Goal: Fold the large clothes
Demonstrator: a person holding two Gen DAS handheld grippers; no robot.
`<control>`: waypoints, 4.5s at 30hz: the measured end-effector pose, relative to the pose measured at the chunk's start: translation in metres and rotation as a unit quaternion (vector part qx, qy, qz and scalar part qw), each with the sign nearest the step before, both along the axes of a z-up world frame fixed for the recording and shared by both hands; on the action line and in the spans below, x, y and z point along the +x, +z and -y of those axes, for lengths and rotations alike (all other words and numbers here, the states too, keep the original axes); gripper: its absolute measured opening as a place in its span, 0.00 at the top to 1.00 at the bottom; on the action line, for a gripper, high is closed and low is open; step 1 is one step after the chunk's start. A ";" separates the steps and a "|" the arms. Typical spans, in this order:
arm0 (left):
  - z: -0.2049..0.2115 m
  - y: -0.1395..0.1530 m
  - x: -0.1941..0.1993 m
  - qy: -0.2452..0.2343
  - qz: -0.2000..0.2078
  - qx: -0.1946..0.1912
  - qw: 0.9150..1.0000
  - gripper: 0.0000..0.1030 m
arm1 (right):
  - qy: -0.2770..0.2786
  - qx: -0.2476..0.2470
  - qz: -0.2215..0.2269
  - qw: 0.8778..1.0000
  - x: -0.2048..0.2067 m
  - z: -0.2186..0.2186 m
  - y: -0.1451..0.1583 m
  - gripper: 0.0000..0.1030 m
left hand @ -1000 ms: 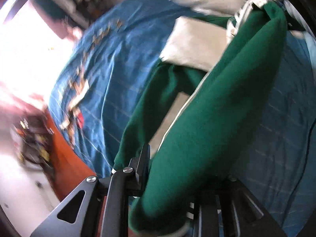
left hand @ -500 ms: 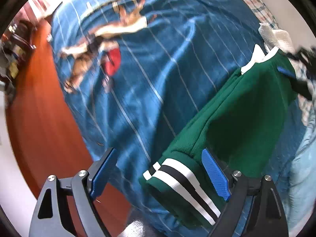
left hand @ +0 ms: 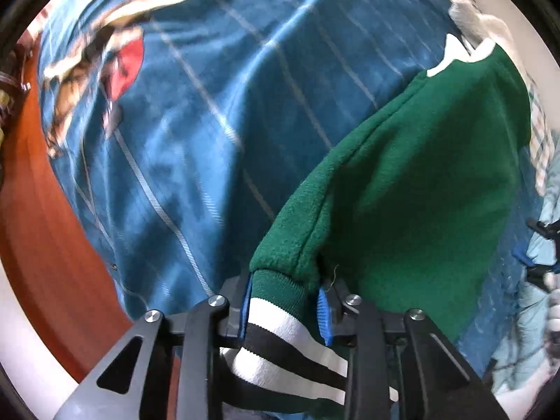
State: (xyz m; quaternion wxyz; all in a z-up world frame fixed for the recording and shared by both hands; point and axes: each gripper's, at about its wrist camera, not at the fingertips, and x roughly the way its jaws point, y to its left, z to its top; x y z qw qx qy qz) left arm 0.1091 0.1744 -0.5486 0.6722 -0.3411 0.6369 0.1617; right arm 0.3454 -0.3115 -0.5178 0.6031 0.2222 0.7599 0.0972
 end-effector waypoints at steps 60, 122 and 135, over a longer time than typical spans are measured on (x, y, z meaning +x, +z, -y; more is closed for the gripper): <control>0.051 0.066 0.055 -0.058 0.025 0.205 0.977 0.17 | 0.068 -0.156 0.091 0.981 -0.118 0.147 0.107 0.39; 0.121 0.049 0.081 -0.063 0.039 0.193 0.978 0.06 | 0.099 -0.080 0.069 0.990 -0.003 0.040 0.024 0.50; 0.007 -0.010 0.072 -0.003 0.067 0.066 0.996 0.19 | 0.115 -0.046 0.016 0.992 -0.098 -0.017 0.011 0.49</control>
